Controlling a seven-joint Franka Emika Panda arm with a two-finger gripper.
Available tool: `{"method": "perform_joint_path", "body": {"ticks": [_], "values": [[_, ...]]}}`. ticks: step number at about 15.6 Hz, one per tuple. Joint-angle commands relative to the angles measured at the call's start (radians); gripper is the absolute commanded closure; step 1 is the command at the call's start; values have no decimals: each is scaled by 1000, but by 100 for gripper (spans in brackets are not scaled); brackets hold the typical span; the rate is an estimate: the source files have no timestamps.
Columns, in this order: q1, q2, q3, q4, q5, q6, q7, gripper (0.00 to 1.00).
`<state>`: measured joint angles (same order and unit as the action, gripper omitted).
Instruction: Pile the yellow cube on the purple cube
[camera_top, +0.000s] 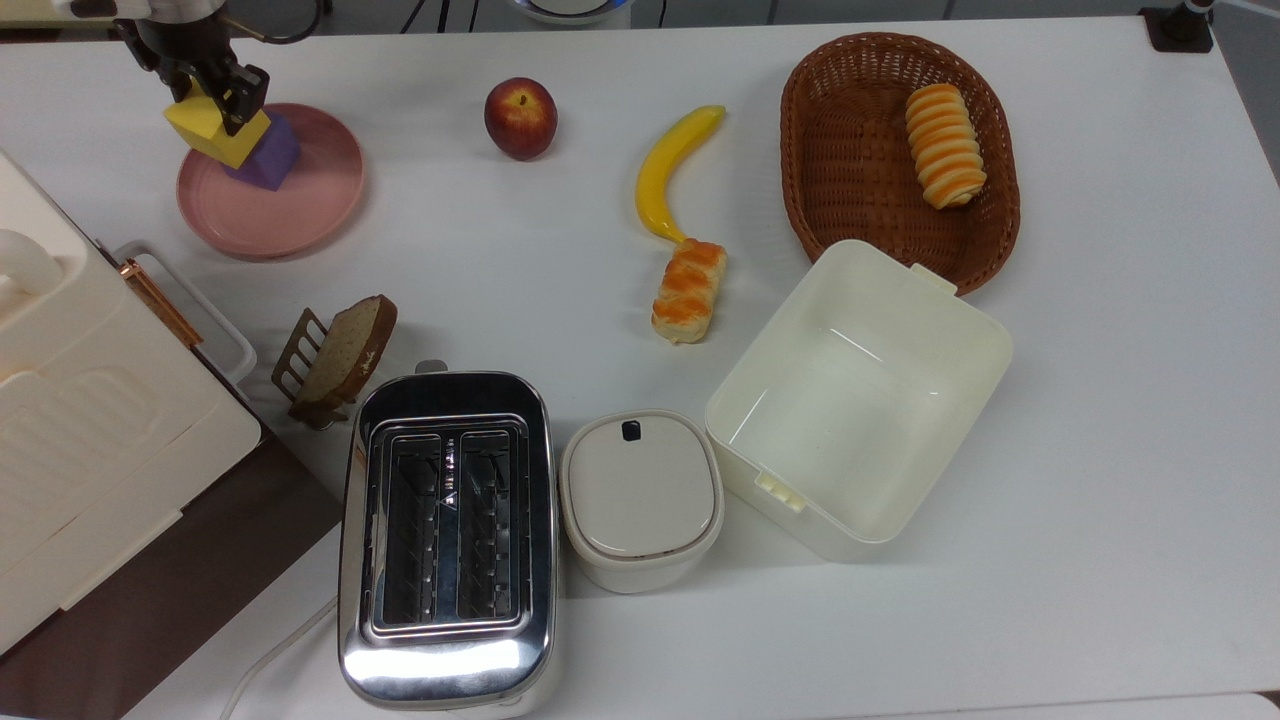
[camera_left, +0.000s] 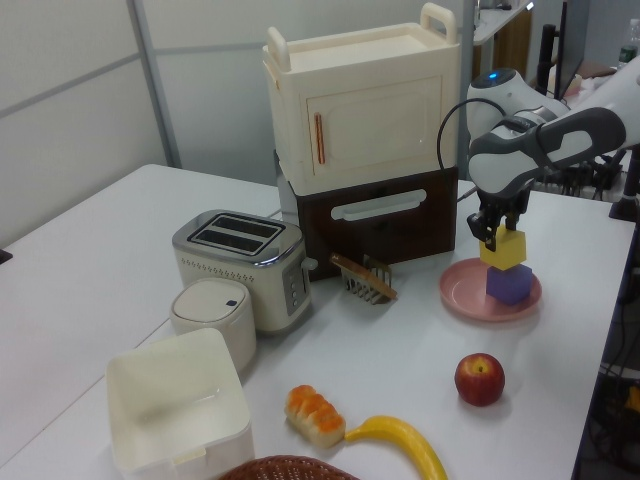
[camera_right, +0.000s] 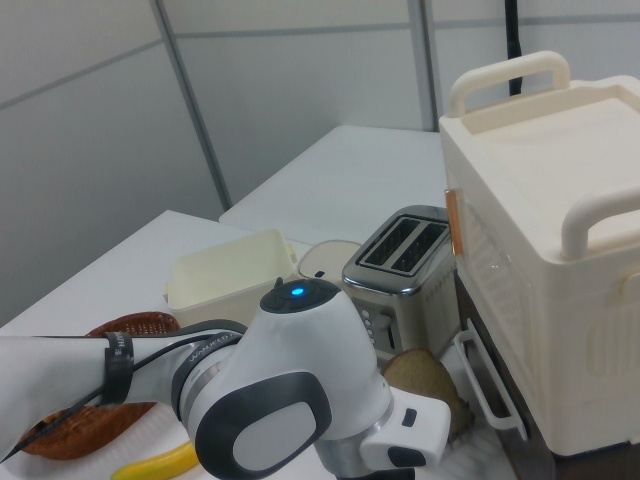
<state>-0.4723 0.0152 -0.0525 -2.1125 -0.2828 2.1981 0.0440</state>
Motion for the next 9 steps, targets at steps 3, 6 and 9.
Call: {"method": "perform_joint_path", "body": {"ticks": [3, 6, 9], "values": [[15, -41, -7, -69, -19, 25, 13, 90], [15, -43, -7, -78, -21, 25, 13, 90], [15, -40, -9, -78, -33, 25, 13, 89]]}}
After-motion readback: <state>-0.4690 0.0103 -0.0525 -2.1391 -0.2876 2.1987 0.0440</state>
